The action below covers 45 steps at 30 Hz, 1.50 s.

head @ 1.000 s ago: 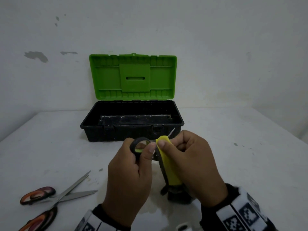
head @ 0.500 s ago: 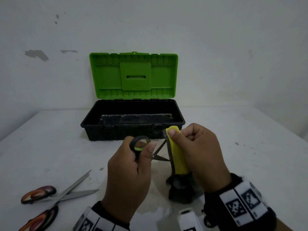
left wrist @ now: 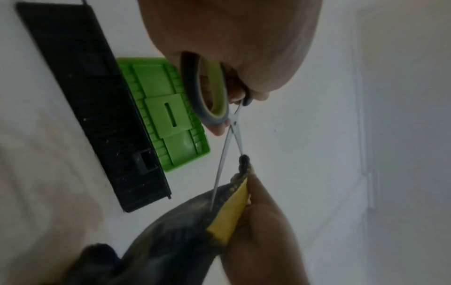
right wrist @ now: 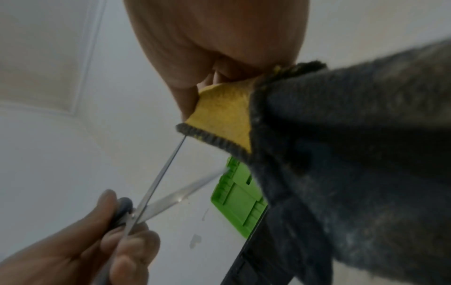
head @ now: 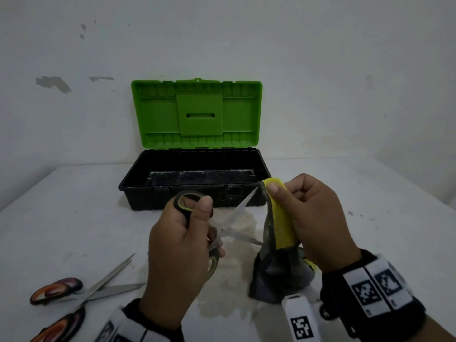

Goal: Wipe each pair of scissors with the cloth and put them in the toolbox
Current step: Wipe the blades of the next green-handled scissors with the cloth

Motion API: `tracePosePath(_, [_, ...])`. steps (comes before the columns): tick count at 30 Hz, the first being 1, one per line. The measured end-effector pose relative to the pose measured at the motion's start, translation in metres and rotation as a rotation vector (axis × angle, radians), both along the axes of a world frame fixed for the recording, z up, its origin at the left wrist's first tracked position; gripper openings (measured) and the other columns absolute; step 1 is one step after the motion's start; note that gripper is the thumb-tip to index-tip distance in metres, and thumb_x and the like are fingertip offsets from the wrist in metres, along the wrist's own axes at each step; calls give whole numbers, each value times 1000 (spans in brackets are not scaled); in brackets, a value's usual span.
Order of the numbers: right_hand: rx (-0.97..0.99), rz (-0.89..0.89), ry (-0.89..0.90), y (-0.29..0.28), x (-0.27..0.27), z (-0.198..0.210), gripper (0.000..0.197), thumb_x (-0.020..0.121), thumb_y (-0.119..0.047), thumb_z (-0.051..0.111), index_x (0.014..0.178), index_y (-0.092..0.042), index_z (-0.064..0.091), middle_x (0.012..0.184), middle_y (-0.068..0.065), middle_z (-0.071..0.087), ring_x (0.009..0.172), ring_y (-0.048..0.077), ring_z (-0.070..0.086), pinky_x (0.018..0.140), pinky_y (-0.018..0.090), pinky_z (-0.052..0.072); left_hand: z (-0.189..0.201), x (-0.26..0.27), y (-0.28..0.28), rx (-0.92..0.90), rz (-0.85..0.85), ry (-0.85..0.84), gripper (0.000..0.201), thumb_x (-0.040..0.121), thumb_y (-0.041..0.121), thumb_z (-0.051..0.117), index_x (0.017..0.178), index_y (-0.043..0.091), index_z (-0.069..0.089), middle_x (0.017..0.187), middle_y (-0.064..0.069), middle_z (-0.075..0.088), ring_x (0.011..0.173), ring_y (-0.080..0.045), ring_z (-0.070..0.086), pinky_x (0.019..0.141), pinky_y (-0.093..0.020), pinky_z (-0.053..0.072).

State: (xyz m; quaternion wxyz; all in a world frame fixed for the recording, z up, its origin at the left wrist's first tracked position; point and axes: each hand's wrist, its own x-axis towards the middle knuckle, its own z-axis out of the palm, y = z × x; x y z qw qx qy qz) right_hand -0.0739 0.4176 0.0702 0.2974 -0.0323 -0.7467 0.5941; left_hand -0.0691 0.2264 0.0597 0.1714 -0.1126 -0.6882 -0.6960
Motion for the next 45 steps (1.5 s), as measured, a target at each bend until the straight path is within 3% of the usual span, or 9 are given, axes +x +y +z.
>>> tracePosePath(3, [61, 149, 23, -3, 8, -3, 28, 74, -35, 83, 67, -19, 61, 65, 8, 66, 59, 16, 60, 55, 28, 48, 3, -6, 0, 107, -70, -164, 34, 85, 45, 55, 77, 11, 57, 53, -5, 49, 45, -28, 58, 47, -39, 55])
tracePosePath(6, [63, 117, 91, -4, 11, -5, 25, 73, -33, 82, 69, -18, 62, 69, 2, 70, 64, 10, 64, 60, 20, 48, 3, -7, 1, 155, -97, -218, 33, 91, 39, 54, 80, 8, 56, 54, -5, 46, 44, -27, 56, 47, -36, 54])
tracePosePath(10, [16, -5, 123, 2, 12, 3, 26, 76, -28, 81, 75, -9, 63, 66, 0, 69, 60, 6, 62, 55, 21, 49, 2, -10, -2, 265, -135, -322, 34, 93, 39, 54, 81, 7, 56, 54, -2, 44, 46, -24, 53, 52, -38, 54])
tracePosePath(19, [21, 365, -45, -20, 18, -3, 21, 74, -25, 82, 73, -14, 64, 60, 0, 67, 57, 12, 62, 53, 24, 48, 6, -13, 3, 373, -197, -449, 35, 94, 40, 56, 81, 8, 57, 60, -5, 37, 61, -28, 42, 49, -33, 50])
tracePosePath(24, [-81, 439, -172, -22, 13, -3, 26, 74, -14, 83, 64, -14, 59, 45, -9, 50, 39, 0, 40, 42, 11, 33, 5, -13, 0, 362, -251, -461, 36, 88, 42, 58, 79, 8, 57, 58, -5, 35, 51, -25, 44, 47, -33, 49])
tracePosePath(32, [-239, 318, -159, -22, 9, -4, 29, 63, -27, 83, 67, -9, 61, 57, 4, 65, 54, 14, 62, 49, 20, 48, 8, -14, -3, 358, -269, -487, 34, 90, 41, 57, 78, 9, 56, 58, -4, 34, 55, -25, 41, 45, -30, 47])
tracePosePath(35, [-204, 372, -161, -26, 13, -6, 28, 63, -29, 84, 64, -13, 61, 58, 9, 58, 56, 20, 55, 49, 22, 46, 6, -14, -2, 347, -273, -494, 35, 89, 42, 59, 79, 9, 54, 58, -4, 35, 53, -24, 41, 45, -30, 46])
tracePosePath(42, [-304, 281, -162, -12, -1, -8, 34, 57, -40, 86, 58, -22, 58, 59, 3, 54, 58, 17, 53, 56, 28, 45, 5, -13, -1, 342, -269, -510, 33, 90, 40, 57, 77, 10, 55, 56, -4, 35, 52, -24, 41, 42, -30, 47])
tracePosePath(45, [-251, 347, -190, -20, 6, -9, 33, 60, -36, 83, 62, -17, 57, 56, 2, 56, 53, 12, 54, 46, 20, 42, 4, -14, -1, 340, -272, -517, 34, 89, 41, 58, 76, 10, 54, 57, -4, 34, 52, -24, 40, 43, -30, 47])
